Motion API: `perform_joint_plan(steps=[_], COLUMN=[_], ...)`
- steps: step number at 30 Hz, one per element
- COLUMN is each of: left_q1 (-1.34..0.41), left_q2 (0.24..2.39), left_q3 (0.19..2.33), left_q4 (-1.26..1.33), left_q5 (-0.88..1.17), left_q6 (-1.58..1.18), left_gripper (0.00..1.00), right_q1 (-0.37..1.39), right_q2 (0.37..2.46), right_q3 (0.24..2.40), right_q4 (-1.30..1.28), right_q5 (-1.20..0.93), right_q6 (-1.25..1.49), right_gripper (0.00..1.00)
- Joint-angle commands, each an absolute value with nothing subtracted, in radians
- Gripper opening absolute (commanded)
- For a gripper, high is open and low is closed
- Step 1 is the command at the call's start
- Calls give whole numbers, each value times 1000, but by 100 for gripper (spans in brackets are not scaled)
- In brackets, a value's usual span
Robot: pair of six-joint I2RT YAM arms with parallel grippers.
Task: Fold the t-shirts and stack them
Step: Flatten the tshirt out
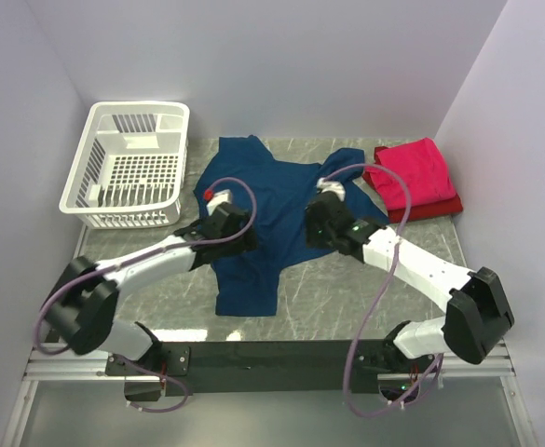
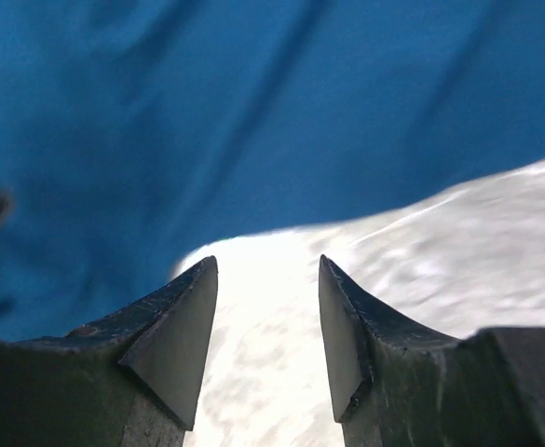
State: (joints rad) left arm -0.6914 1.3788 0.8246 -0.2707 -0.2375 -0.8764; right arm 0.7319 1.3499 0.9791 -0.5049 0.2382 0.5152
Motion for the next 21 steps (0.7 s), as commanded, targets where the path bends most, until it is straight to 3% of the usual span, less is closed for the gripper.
perform_joint_plan(steps=[1, 10, 21], left_q1=[-724, -716, -654], left_q2=[1487, 1678, 1712], left_q3=[925, 979, 841], left_q4=[-123, -95, -20], left_q5=[-224, -250, -173], left_q6=[-813, -781, -810], left_gripper=[84, 88, 88], right_q1=[582, 260, 137], right_q2=[1339, 1449, 1591], right_q3=[945, 890, 927], right_q4=[-402, -304, -322], right_q5=[227, 130, 163], right_q6=[450, 405, 382], right_gripper=[54, 52, 51])
